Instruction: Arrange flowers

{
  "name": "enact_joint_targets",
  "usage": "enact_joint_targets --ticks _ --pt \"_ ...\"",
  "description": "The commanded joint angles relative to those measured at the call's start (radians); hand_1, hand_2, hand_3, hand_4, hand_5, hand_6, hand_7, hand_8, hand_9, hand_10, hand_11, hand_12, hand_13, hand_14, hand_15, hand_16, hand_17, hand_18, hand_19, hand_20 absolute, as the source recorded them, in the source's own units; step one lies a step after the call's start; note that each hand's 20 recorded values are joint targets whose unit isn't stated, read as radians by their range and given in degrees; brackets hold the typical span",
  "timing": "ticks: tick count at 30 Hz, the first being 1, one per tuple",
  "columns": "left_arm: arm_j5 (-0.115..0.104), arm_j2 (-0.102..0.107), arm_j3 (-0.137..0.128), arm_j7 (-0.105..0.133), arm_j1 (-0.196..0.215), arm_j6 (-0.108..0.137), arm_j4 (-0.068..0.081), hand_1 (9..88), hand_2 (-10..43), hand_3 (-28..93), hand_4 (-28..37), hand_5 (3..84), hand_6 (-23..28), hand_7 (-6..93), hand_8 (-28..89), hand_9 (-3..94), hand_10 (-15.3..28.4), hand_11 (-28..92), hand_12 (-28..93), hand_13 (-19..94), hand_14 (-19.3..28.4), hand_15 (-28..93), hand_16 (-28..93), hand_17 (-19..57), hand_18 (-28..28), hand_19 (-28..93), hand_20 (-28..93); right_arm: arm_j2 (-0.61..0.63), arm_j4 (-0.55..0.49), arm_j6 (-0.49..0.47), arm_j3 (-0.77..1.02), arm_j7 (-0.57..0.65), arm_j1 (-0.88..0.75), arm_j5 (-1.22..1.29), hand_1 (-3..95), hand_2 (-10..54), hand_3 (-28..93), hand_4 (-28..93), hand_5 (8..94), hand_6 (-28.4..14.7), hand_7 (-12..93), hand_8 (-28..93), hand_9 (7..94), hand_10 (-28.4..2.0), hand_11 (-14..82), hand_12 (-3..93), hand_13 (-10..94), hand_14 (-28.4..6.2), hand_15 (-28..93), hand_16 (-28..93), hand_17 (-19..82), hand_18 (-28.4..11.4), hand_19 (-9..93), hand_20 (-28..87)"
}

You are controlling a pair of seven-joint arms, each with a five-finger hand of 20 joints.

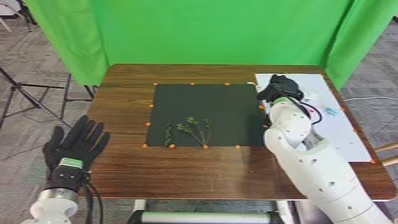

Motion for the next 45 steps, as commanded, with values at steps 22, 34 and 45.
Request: enact_joint_targets --ticks 22,34,45 --pt "0.012 -0.021 0.007 -0.062 -0.015 -0.003 0.002 27.4 16.3 75 -27.1 43.5 7.8 20.3 -10 38.3 14.5 28 12 30 16.0 49 -9 -5.0 14.6 42 11 -0.037 0.154 -0.006 -0.018 0.042 -0.036 -0.017 60.5 -9.5 57 -28 60.4 -3.6 46 11 80.4 -13.1 13.8 24.6 86 -4.9 55 32 58 -17.7 93 42" --pt "-0.006 -0.022 0.004 -0.05 -0.002 0.026 -0.008 27.4 15.8 75 -27.0 42.9 7.9 20.4 -10 36.0 14.3 28 12 27 15.2 49 -10 -5.1 14.5 42 11 -0.032 0.104 0.121 0.01 0.059 -0.078 0.033 59.0 -9.5 76 -27 62.2 -0.7 70 18 90.7 -7.5 16.9 49.4 91 -2.9 54 36 64 -16.6 93 44" --pt "-0.01 -0.017 -0.011 -0.034 0.019 0.02 -0.014 27.5 15.8 75 -27.1 42.8 8.0 20.3 -10 36.3 14.2 28 12 27 15.5 50 -10 -5.1 14.5 42 11 -0.014 -0.213 0.277 0.119 0.12 -0.189 0.419 58.7 -9.5 74 -20 61.6 -1.5 71 18 90.6 -7.6 18.8 51.1 92 -2.9 54 37 66 -16.3 93 44"
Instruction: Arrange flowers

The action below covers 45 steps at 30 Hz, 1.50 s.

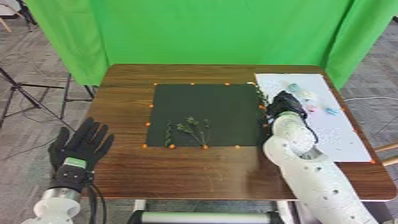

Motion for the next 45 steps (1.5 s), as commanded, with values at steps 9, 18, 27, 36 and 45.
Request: enact_joint_targets --ticks 9,18,27,36,45 --pt "-0.018 0.016 -0.029 0.034 0.048 0.003 -0.023 27.4 15.8 75 -27.3 42.8 7.9 20.5 -10 36.7 14.1 28 12 27 15.5 49 -10 -5.1 14.6 42 11 -0.064 -0.323 -0.042 0.026 0.082 -0.175 0.24 58.2 -9.5 74 -20 61.5 -1.6 71 19 91.2 -7.8 18.5 50.3 92 -2.9 54 37 66 -16.4 93 43" --pt "-0.026 0.012 -0.019 0.028 0.038 0.023 -0.019 27.4 15.9 75 -27.2 43.1 8.0 20.6 -10 37.0 14.2 29 12 28 15.4 49 -10 -5.1 14.4 42 11 -0.102 -0.319 -0.09 0.006 0.09 -0.241 0.179 57.9 -9.5 74 -22 61.1 -1.5 70 18 91.1 -8.9 16.8 48.0 92 -3.5 53 37 66 -16.6 93 43" --pt "-0.032 0.014 -0.022 0.033 0.041 0.029 -0.018 27.4 16.2 75 -27.3 43.2 8.1 20.7 -10 37.3 14.4 29 12 28 15.5 49 -10 -5.3 14.3 42 11 -0.106 -0.315 -0.182 0.029 0.13 -0.251 0.126 54.9 -9.5 72 -23 61.0 -3.5 65 16 90.2 -10.0 15.1 45.3 92 -4.1 51 36 66 -16.7 93 42" --pt "-0.032 0.009 -0.032 0.029 0.047 0.028 -0.017 27.4 16.1 75 -27.1 43.3 8.2 20.5 -10 37.5 14.5 28 12 28 15.5 49 -10 -5.4 14.2 42 11 -0.081 -0.369 -0.26 0.055 0.103 -0.303 0.069 46.2 -9.5 68 -21 64.9 -6.2 41 15 85.2 -15.7 27.3 27.8 91 -4.8 50 36 65 -16.3 93 41" --pt "-0.038 0.012 -0.033 0.034 0.047 0.031 -0.018 27.5 16.3 75 -27.3 43.4 8.2 20.4 -10 37.7 14.6 28 12 28 15.6 49 -9 -5.4 14.2 42 11 -0.065 -0.433 -0.33 0.054 0.032 -0.33 -0.006 32.3 -8.5 69 -18 69.8 -8.9 21 -8 85.6 -16.9 25.9 23.4 91 -5.9 49 34 65 -16.1 93 41"
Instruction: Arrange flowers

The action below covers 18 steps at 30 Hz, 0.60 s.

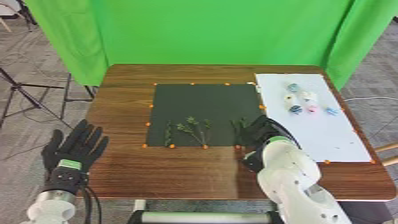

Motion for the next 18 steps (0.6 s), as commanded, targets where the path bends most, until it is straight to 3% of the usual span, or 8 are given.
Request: enact_joint_targets --ticks 1,4,7,10,18 --pt "-0.02 0.004 -0.003 0.012 0.013 0.008 -0.004 27.5 16.3 75 -27.3 43.4 8.3 20.4 -10 37.8 14.5 29 12 28 15.6 49 -9 -5.4 14.2 42 11 0.023 -0.037 -0.087 -0.003 -0.058 -0.037 -0.065 30.4 -6.8 68 -18 70.4 -9.1 19 -8 86.0 -17.1 25.3 23.1 91 -6.0 49 34 65 -16.1 93 40" --pt "-0.023 0.0 -0.001 0.009 0.009 0.01 -0.003 27.6 16.3 75 -27.4 43.5 8.3 20.2 -10 37.8 14.6 29 12 28 15.7 49 -9 -5.4 14.2 42 11 0.03 -0.034 -0.081 -0.015 -0.063 -0.035 -0.132 26.9 -3.9 67 -18 70.4 -9.7 15 -8 86.4 -17.5 23.4 22.2 91 -6.5 48 34 65 -16.1 93 40" --pt "-0.025 -0.003 -0.001 0.011 0.012 0.02 -0.004 27.6 16.4 75 -27.5 43.5 8.4 20.2 -10 37.8 14.7 29 12 28 15.7 50 -9 -5.4 14.2 42 12 0.039 -0.026 -0.012 -0.023 -0.081 -0.038 -0.16 25.4 0.3 66 -18 69.0 -10.3 14 -7 85.4 -19.1 19.4 20.0 91 -7.2 47 33 65 -16.3 93 40" --pt "-0.033 -0.002 0.0 0.017 0.014 0.021 -0.005 27.5 16.4 75 -27.4 43.6 8.4 20.3 -10 37.8 14.8 29 12 28 15.8 50 -9 -5.4 14.3 42 12 0.04 -0.02 0.032 -0.019 -0.124 -0.046 -0.147 25.1 5.1 67 -17 67.4 -10.4 14 -7 80.4 -20.8 15.5 17.4 89 -8.4 46 32 63 -16.5 93 38" --pt "-0.025 -0.006 0.012 0.008 0.004 0.011 -0.003 27.6 16.6 75 -27.5 43.8 8.6 20.2 -10 38.0 15.0 29 12 28 15.9 50 -9 -5.5 14.5 43 12 0.021 0.008 -0.017 -0.008 -0.173 -0.031 -0.083 25.8 10.3 71 -18 58.6 -10.9 15 -8 66.0 -21.8 12.5 14.1 79 -12.3 51 27 54 -19.0 93 31"
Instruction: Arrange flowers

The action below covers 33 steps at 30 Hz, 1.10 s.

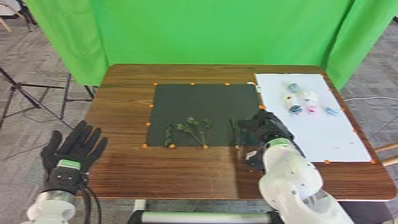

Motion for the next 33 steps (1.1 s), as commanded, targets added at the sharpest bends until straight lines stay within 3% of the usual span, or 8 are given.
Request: enact_joint_targets --ticks 1,10,15,18,20,22,25,33 --pt "-0.005 -0.006 0.011 -0.007 0.0 0.0 -0.002 27.6 16.6 75 -27.6 43.8 8.6 20.3 -10 38.0 15.0 29 12 28 15.9 50 -9 -5.5 14.5 43 12 -0.013 0.024 -0.057 0.002 -0.013 0.001 0.013 25.8 10.4 71 -18 58.0 -10.9 15 -8 65.4 -22.0 12.6 14.0 79 -12.6 51 26 53 -19.2 93 30" --pt "0.015 -0.005 -0.001 0.009 0.013 -0.017 -0.011 27.5 16.6 75 -27.7 43.8 8.6 20.2 -10 38.0 14.9 29 12 28 15.9 50 -9 -5.4 14.5 43 12 0.105 0.092 0.256 0.041 -0.086 0.014 -0.278 28.8 4.4 74 -18 59.2 -9.3 17 -8 67.4 -20.6 13.9 14.6 80 -10.8 57 26 54 -19.2 93 32" --pt "0.014 -0.002 0.002 0.014 0.012 -0.02 -0.012 27.5 16.7 75 -27.8 43.8 8.6 20.1 -10 37.9 14.9 29 12 28 15.8 50 -9 -5.5 14.5 43 12 0.17 0.159 0.157 0.123 -0.13 0.062 -0.264 31.2 -0.1 75 -19 57.0 -8.0 18 -9 63.3 -19.3 12.9 14.7 76 -10.7 58 26 51 -18.3 93 32" --pt "0.01 -0.002 0.002 0.021 0.019 -0.021 -0.014 27.5 16.7 75 -27.8 43.7 8.6 20.1 -10 37.9 14.9 29 12 28 15.8 50 -9 -5.4 14.5 43 12 0.193 0.247 0.13 0.128 -0.146 0.118 -0.226 37.5 -6.7 78 -21 49.3 -7.4 16 -10 51.6 -17.0 10.8 13.6 70 -11.6 60 24 46 -19.3 92 27" --pt "0.019 -0.003 0.008 0.013 0.014 -0.024 -0.002 27.4 16.7 75 -27.7 43.7 8.5 20.1 -10 37.8 14.7 29 12 28 15.8 50 -9 -5.4 14.5 43 12 0.214 0.295 0.105 0.124 -0.14 0.157 -0.16 40.3 -8.8 80 -23 47.5 -6.8 16 -11 48.6 -15.6 10.4 12.6 69 -11.5 60 24 45 -19.6 92 25" --pt "-0.012 -0.007 0.014 0.015 0.009 -0.007 -0.007 27.4 16.7 75 -27.8 43.6 8.5 20.2 -10 37.7 14.6 29 12 28 15.8 50 -9 -5.4 14.5 43 12 0.239 0.329 0.091 0.113 -0.148 0.181 -0.152 42.9 -9.5 81 -24 45.5 -5.8 16 -11 45.3 -13.8 9.8 11.4 69 -11.5 61 24 44 -20.0 92 24" --pt "0.013 -0.008 0.013 0.008 0.013 -0.014 -0.007 27.4 16.7 75 -27.9 43.6 8.5 20.1 -10 37.7 14.6 29 12 28 15.8 50 -9 -5.4 14.6 43 12 0.251 0.357 0.085 0.096 -0.143 0.208 -0.161 45.1 -9.5 80 -27 44.6 -5.6 16 -12 44.0 -12.8 10.3 10.2 68 -10.9 62 25 43 -19.9 91 24" --pt "0.011 -0.008 0.024 0.006 0.006 -0.024 -0.007 27.4 16.7 75 -27.9 43.5 8.3 20.5 -10 37.7 14.5 29 12 28 15.7 50 -9 -5.4 14.5 43 12 0.246 0.393 0.026 0.057 -0.15 0.246 -0.15 50.3 -9.5 77 -28 49.3 -3.5 17 -12 51.4 -10.2 11.6 9.6 72 -7.7 56 31 44 -19.4 92 25"
